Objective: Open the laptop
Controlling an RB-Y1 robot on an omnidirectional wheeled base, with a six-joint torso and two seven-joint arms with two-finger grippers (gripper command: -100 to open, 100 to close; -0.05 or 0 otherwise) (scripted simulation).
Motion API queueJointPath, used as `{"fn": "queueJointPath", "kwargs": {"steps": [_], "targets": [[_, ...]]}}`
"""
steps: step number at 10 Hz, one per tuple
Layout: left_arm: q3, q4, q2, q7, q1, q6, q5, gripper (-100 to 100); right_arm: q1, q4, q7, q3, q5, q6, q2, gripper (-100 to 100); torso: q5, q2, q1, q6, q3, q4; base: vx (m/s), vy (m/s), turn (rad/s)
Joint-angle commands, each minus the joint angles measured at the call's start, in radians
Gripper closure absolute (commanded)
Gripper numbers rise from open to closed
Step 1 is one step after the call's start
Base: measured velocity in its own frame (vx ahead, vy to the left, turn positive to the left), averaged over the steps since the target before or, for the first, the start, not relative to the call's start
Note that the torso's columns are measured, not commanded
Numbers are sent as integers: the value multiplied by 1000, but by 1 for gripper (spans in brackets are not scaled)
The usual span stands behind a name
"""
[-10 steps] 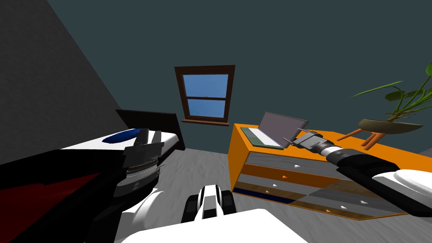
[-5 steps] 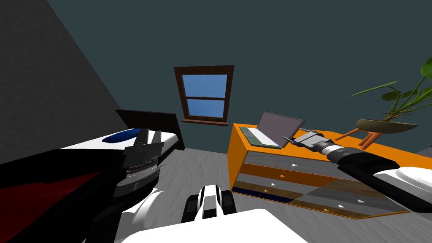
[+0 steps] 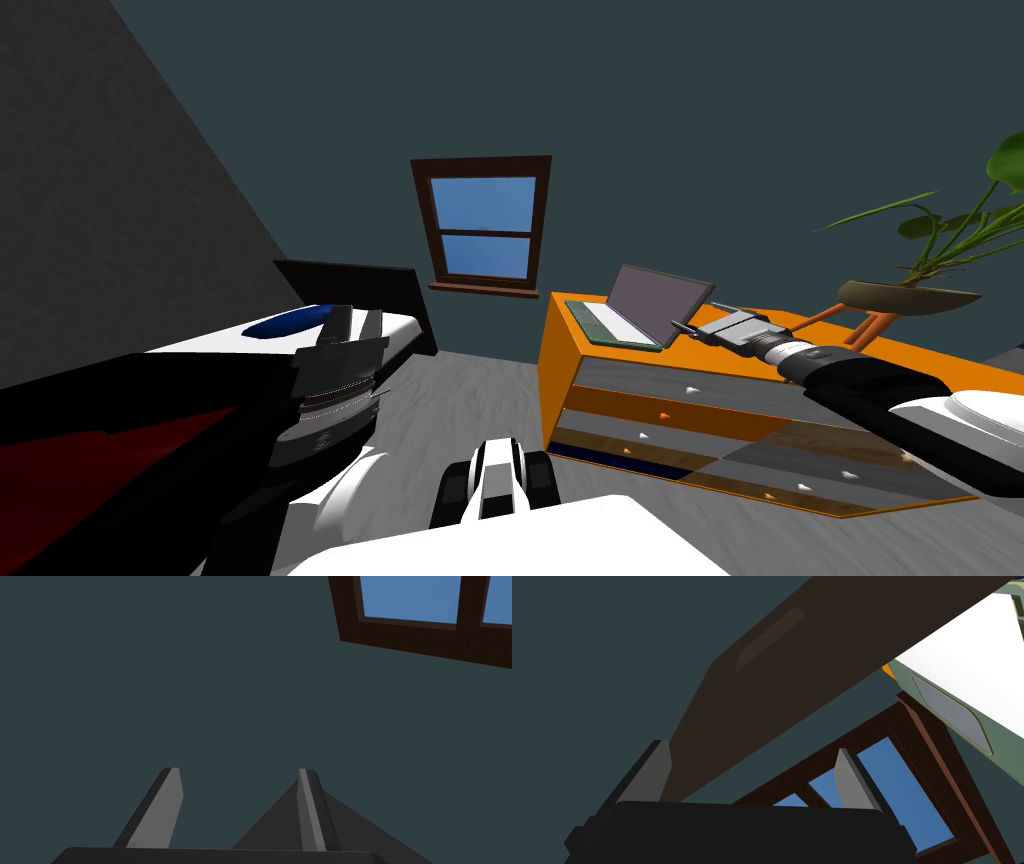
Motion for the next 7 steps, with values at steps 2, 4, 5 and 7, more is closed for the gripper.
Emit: {"fn": "queueJointPath", "kwargs": {"steps": [2,4,5,7], "targets": [[0,0,0,0,0,0,0,0,6,-21,41,8,42,24,4,100,0,0,0,0,0,0,0,14,13],[0,0,0,0,0,0,0,0,12,-43,82,17,83,49,8,100,0,0,1,0,0,0,4,47,18],[0,0,0,0,0,0,0,0,15,-53,102,21,104,61,10,100,0,0,0,0,0,0,10,42,15],[0,0,0,0,0,0,0,0,20,-74,142,29,145,85,14,100,0,0,-1,0,0,0,6,42,15]]}}
